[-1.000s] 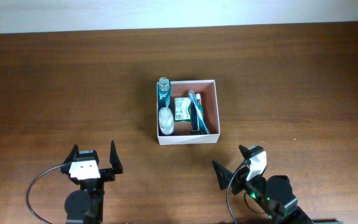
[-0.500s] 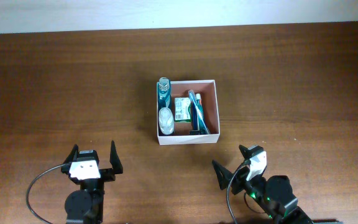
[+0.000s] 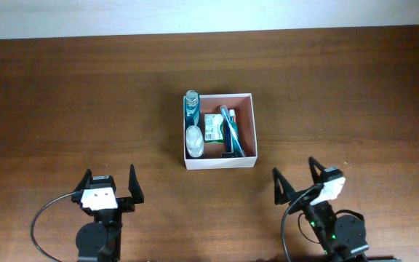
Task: Pack container
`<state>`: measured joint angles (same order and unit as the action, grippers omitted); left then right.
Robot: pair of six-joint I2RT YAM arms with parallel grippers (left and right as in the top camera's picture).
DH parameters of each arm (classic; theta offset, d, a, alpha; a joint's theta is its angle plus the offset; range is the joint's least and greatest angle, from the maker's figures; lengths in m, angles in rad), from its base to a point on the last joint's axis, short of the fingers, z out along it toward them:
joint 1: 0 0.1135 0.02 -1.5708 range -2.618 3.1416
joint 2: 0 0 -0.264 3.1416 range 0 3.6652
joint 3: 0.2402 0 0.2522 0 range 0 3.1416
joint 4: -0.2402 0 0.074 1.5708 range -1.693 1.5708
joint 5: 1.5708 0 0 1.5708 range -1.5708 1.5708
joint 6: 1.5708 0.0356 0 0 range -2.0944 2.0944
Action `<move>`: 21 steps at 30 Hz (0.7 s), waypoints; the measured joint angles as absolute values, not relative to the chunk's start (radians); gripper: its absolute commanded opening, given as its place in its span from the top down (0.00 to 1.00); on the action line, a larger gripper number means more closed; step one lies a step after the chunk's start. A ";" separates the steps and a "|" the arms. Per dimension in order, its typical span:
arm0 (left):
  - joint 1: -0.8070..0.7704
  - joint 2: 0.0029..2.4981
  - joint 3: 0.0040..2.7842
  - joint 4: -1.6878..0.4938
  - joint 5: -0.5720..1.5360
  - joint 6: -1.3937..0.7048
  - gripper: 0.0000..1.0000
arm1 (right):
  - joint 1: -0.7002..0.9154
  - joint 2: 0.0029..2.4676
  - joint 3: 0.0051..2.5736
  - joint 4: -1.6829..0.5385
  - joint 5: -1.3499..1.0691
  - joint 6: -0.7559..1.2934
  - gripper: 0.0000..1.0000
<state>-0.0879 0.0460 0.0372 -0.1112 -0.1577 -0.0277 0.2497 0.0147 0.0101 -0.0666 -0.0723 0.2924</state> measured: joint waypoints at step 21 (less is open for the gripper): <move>-0.088 0.046 0.037 -0.111 -0.158 -0.027 0.01 | 0.060 0.015 0.010 -0.067 -0.072 0.293 0.02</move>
<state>-0.0879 0.0460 0.0372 -0.1112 -0.1577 -0.0273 0.0601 0.0147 0.0101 -0.0666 -0.0723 0.2928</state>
